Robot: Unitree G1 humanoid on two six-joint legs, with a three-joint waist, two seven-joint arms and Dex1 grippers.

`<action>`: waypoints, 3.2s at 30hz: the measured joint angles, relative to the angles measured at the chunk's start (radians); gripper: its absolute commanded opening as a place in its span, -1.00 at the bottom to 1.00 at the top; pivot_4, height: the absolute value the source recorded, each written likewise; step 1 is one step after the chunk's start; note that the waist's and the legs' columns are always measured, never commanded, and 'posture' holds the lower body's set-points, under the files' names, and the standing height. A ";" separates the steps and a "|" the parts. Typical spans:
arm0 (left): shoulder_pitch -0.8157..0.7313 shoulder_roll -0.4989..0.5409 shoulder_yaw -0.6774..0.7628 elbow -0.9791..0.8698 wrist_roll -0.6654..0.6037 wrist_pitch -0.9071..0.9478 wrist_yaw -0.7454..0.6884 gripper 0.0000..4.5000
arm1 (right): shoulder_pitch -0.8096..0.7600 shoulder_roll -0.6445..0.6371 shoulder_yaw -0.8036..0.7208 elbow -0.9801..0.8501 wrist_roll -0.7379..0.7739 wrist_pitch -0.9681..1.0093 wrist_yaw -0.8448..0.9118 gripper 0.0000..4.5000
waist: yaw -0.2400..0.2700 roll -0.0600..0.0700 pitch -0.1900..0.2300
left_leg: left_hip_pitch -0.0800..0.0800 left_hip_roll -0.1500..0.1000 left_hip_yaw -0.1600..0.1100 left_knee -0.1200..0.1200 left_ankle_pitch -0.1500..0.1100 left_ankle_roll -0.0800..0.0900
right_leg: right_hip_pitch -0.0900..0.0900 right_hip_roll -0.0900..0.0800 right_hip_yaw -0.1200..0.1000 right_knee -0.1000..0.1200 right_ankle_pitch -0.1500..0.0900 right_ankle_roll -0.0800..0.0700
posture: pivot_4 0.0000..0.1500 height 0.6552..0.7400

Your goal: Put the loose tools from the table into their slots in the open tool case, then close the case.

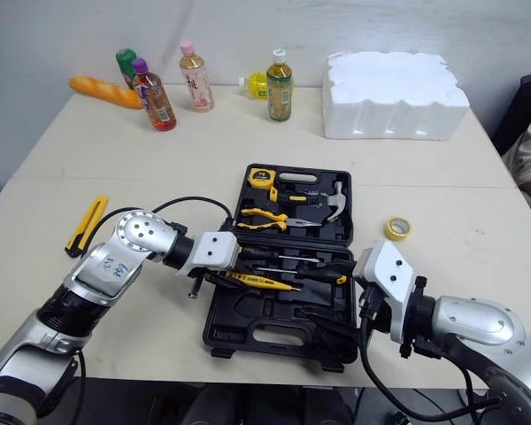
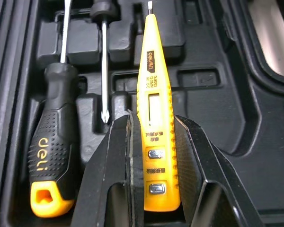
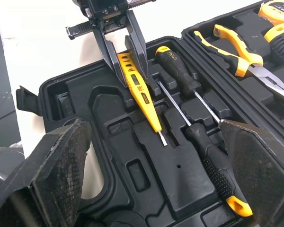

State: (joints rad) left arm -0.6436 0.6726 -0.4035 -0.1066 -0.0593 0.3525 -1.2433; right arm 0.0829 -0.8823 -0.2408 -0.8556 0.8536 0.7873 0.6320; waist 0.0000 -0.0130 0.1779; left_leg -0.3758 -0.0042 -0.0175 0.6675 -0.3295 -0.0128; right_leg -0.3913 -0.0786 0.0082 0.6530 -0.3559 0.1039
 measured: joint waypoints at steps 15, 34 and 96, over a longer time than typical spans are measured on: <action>-0.017 -0.005 -0.002 0.004 0.005 0.042 -0.014 -0.75 | 0.007 0.009 0.005 0.000 -0.014 -0.003 -0.008 1.00 | -0.001 0.000 0.000 | 0.000 0.000 0.000 0.000 0.000 0.000 | 0.000 0.000 0.000 0.000 0.000 0.000 | 1.00 1.00; -0.018 -0.015 0.001 0.006 0.006 0.066 0.011 -0.75 | 0.013 0.020 0.023 0.000 -0.039 -0.003 -0.009 1.00 | 0.000 0.000 0.000 | 0.000 0.000 0.000 0.000 0.000 0.000 | 0.000 0.000 0.000 0.001 0.000 0.000 | 1.00 1.00; 0.066 -0.114 0.081 0.240 -0.057 -0.215 0.020 -0.98 | 0.046 0.020 0.014 0.001 -0.041 -0.004 0.011 1.00 | -0.002 0.002 -0.006 | 0.021 0.001 -0.001 -0.005 -0.004 0.007 | 0.021 0.000 0.000 -0.010 0.000 0.000 | 1.00 1.00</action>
State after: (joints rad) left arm -0.5777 0.5582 -0.3227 0.1330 -0.1158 0.1377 -1.2228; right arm 0.1284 -0.8622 -0.2271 -0.8549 0.8131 0.7835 0.6434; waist -0.0024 -0.0115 0.1722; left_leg -0.3547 -0.0035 -0.0182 0.6627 -0.3338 -0.0060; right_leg -0.3706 -0.0785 0.0085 0.6430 -0.3561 0.1039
